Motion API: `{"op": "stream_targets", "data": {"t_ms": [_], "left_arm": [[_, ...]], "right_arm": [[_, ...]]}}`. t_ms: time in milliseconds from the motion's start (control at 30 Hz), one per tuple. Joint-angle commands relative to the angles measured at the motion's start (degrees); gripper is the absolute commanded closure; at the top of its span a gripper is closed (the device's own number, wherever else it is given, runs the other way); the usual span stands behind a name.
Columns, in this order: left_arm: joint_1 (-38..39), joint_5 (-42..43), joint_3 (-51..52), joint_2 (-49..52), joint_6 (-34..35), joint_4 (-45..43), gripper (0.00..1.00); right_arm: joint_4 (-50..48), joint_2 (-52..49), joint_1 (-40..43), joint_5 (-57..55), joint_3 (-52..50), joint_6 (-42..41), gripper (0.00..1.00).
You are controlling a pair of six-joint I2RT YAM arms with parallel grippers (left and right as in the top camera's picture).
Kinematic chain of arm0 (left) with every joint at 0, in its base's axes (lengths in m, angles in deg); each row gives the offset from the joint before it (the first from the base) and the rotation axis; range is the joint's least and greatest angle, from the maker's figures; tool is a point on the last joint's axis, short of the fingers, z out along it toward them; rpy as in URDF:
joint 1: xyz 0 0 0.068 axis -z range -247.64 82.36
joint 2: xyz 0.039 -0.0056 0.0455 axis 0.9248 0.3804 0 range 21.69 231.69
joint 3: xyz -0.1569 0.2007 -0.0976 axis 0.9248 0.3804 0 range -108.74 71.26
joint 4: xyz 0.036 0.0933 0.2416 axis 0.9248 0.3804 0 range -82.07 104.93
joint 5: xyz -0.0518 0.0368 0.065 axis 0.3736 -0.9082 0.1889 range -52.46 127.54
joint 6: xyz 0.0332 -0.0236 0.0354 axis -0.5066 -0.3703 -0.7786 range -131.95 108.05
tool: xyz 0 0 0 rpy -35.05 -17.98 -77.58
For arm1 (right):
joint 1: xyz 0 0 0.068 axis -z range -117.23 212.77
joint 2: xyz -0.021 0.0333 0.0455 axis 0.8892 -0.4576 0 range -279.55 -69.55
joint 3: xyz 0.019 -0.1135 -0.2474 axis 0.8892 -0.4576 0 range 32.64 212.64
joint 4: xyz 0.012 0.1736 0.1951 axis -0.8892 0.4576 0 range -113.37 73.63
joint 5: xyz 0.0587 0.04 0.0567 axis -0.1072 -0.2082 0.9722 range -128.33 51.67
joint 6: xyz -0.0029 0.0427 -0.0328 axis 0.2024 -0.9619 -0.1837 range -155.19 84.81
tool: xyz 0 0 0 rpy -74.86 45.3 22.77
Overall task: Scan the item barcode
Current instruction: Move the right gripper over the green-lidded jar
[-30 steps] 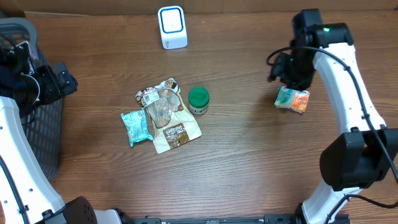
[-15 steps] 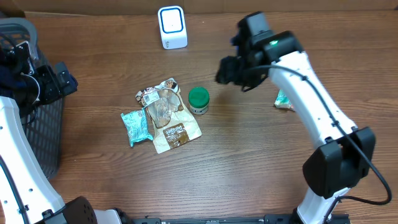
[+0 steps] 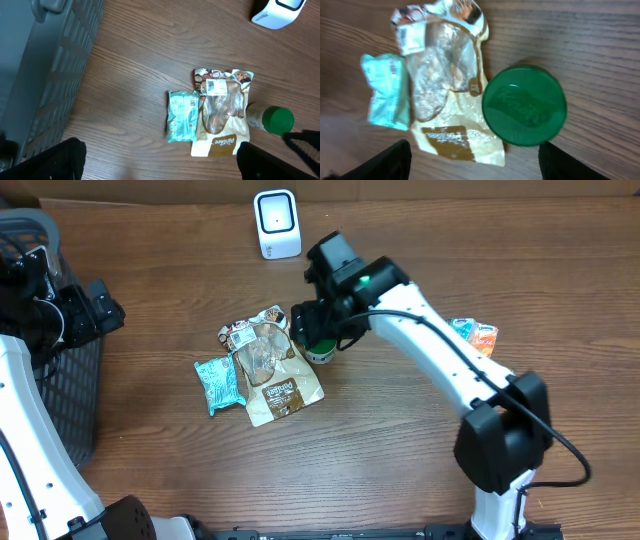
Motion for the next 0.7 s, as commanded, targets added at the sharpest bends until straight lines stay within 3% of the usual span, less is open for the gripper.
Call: {"op": "stream_targets", "data": {"t_ms": [0,300,367,667], "left_arm": [[0.1,0.9,-1.2,0.4,-0.9,0.1,0.0],[0.1,0.9,-1.2,0.4,-0.8,0.1,0.0],[0.1,0.9,-1.2,0.4,-0.8,0.1,0.0],[0.1,0.9,-1.2,0.4,-0.9,0.2,0.0]], "right_arm": [[-0.2,-1.5,-0.4,-6.5,-0.4,0.5,0.19],[-2.4,-1.6,-0.4,-11.6,-0.4,8.2,0.11],[-2.9,-1.8,-0.4,-11.6,-0.4,10.4,0.0],[-5.3,-3.7,-0.9,-11.6,-0.4,13.6,0.0]]}}
